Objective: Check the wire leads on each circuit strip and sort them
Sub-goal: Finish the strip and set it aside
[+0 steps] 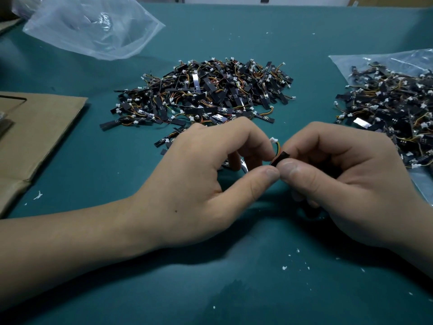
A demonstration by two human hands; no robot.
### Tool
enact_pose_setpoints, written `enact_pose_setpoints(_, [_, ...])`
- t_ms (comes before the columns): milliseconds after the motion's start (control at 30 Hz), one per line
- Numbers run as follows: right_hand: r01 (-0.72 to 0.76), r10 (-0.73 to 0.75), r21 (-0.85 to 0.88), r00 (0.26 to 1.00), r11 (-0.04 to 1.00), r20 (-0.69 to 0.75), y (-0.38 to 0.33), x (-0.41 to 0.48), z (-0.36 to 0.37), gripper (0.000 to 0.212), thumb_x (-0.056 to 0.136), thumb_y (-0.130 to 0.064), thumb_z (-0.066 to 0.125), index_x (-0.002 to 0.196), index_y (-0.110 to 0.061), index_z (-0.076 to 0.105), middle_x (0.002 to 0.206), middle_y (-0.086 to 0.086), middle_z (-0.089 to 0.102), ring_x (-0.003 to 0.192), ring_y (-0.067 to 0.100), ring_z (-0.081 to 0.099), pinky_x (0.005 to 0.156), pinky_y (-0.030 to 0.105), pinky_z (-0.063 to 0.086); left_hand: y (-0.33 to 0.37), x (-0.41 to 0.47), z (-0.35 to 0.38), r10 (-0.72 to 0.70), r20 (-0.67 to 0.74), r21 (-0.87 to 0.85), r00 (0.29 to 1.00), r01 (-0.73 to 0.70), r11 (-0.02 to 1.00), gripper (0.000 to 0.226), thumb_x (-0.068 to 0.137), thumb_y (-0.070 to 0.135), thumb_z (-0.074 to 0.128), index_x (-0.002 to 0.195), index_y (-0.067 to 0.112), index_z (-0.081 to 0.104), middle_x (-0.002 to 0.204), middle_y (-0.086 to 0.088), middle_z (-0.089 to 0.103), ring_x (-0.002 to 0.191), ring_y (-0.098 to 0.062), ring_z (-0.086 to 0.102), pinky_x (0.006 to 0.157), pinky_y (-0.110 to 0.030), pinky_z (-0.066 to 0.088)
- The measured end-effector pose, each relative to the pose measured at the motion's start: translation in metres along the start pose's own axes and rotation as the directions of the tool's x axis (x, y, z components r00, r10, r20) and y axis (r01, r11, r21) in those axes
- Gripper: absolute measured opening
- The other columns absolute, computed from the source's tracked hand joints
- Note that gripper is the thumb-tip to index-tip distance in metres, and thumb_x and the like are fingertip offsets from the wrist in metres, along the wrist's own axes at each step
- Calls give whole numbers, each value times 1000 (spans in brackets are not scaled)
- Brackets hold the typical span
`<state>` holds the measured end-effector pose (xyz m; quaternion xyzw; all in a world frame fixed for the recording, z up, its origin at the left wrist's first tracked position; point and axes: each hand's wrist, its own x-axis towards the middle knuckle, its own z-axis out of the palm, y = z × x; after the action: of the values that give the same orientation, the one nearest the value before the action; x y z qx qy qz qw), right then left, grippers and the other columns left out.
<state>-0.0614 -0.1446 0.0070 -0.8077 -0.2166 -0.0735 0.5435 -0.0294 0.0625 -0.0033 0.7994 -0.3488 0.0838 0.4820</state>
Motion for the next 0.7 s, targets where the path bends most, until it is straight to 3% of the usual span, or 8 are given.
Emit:
enact_pose_setpoints(200, [-37,36,11,999,999,36,1,0,-1,14,93,-33,65,85,-21,65,58,0,61,41,5,53,44,16,43,9,2,-7,-5,46,77,999,2,997,10,90,24,70,95,16,71,84,7,69,75,-10,61,73,-27,49])
enact_pose_setpoints(300, [-35,35,-6,999,999,36,1,0,0,14,94,-30,69,85,-19,66,58,2,62,41,5,54,44,16,43,9,4,-9,31,48,82,998,-35,996,10,92,23,70,95,13,70,83,9,70,75,-6,64,72,-18,49])
enact_pose_setpoints(567, [-25,26,-9,996,1000,87,-1,-1,-2,13,95,-32,63,89,-23,71,59,-2,63,45,4,52,45,19,42,-3,2,-3,83,19,1,996,-83,997,16,91,20,78,102,17,66,84,16,68,76,-3,65,70,-12,44])
enact_pose_setpoints(700, [-31,30,6,997,1000,68,-1,0,-3,11,95,-29,71,86,-22,70,58,-1,63,42,4,54,44,17,43,-8,2,0,67,14,0,998,-67,998,19,92,26,77,102,27,62,82,13,68,64,-15,60,59,-19,39])
